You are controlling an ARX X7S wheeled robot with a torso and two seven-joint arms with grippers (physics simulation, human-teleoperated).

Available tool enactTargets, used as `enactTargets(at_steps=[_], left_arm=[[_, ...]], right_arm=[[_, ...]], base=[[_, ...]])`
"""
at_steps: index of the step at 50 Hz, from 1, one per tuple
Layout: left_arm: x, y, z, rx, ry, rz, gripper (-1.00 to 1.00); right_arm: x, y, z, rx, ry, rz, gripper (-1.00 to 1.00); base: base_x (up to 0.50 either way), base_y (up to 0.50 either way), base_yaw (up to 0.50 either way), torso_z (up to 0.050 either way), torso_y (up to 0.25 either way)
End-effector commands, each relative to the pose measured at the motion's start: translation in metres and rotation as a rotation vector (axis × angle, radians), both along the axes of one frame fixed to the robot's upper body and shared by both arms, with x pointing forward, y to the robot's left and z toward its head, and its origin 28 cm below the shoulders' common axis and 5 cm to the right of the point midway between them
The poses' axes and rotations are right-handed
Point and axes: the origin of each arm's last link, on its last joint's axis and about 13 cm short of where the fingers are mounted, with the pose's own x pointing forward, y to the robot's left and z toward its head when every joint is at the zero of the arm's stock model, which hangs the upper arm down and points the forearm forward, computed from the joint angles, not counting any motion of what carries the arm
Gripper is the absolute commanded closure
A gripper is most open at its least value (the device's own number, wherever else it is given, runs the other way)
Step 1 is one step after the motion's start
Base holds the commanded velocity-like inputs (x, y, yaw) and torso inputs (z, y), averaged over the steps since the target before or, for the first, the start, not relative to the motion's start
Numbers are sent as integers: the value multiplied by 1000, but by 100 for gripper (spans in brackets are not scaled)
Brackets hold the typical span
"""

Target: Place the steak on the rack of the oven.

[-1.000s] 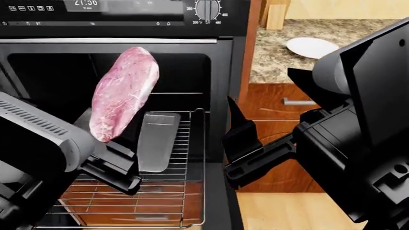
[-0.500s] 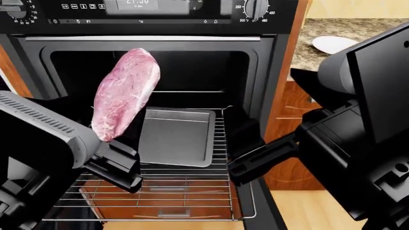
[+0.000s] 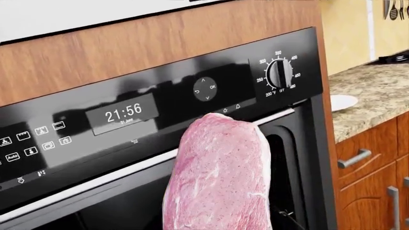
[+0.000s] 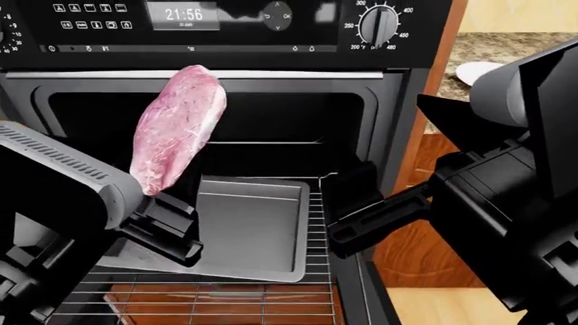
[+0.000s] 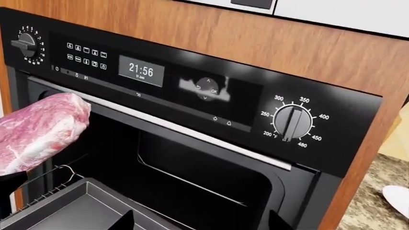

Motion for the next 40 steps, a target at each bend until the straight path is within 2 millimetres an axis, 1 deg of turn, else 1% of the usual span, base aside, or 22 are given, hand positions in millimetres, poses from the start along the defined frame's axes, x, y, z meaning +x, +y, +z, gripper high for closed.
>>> enactTargets(at_steps=[1, 6, 10, 15, 16, 17, 18, 19, 21, 22, 23, 24, 27, 29, 30, 34, 40], left_arm=[[4, -2, 2, -8, -5, 3, 100], [6, -2, -2, 4, 16, -4, 100], [15, -3, -4, 14, 71, 4, 100], [19, -4, -8, 40, 120, -7, 100], [22, -5, -9, 36, 157, -5, 100], [23, -4, -10, 51, 144, 4, 100], [25, -5, -12, 42, 185, -10, 100], [27, -5, -13, 50, 170, -3, 100], [30, -5, -13, 29, 204, -8, 100], [35, -5, -16, 47, 190, 6, 100], [35, -4, -16, 36, 225, -2, 100], [40, -3, -18, 44, 219, 21, 100], [43, -2, -18, 36, 236, 19, 100], [46, -4, -21, 42, 260, 18, 100], [46, -5, -21, 8, 313, -7, 100], [55, -5, -25, 35, 291, 54, 100], [62, -5, -30, 25, 340, 53, 100]], right_arm=[[0, -1, -1, 2, -3, -3, -100], [2, -2, -5, 2, 6, -5, -100], [1, -3, -8, 10, 6, -6, -100], [-3, -4, -10, 21, 1, -6, -100], [-4, -4, -10, 19, -1, -9, -100], [-4, -4, -10, 22, -4, -7, -100], [-4, -5, -11, 20, -4, -10, -100], [-4, -5, -11, 24, -5, -8, -100], [-4, -5, -12, 32, -10, -7, -100], [-3, -5, -12, 35, -11, -7, -100], [-3, -5, -12, 36, -11, -5, -100], [-2, -5, -12, 32, -8, -8, -100], [-2, -5, -11, 30, -9, -8, -100], [-2, -5, -11, 32, -13, -10, -100], [-2, -6, -10, 41, -18, -11, -100], [-1, -6, -11, 42, -19, -10, -100], [1, -6, -12, 47, -17, -5, -100]], base=[[0, 0, 0, 0, 0], [0, 0, 0, 0, 2], [0, 0, 0, 0, 0], [0, 0, 0, 0, 0], [0, 0, 0, 0, 0], [0, 0, 0, 0, 0], [0, 0, 0, 0, 0], [0, 0, 0, 0, 0], [0, 0, 0, 0, 0], [0, 0, 0, 0, 0], [0, 0, 0, 0, 0], [0, 0, 0, 0, 0], [0, 0, 0, 0, 0], [0, 0, 0, 0, 0], [0, 0, 0, 0, 0], [0, 0, 0, 0, 0], [0, 0, 0, 0, 2]])
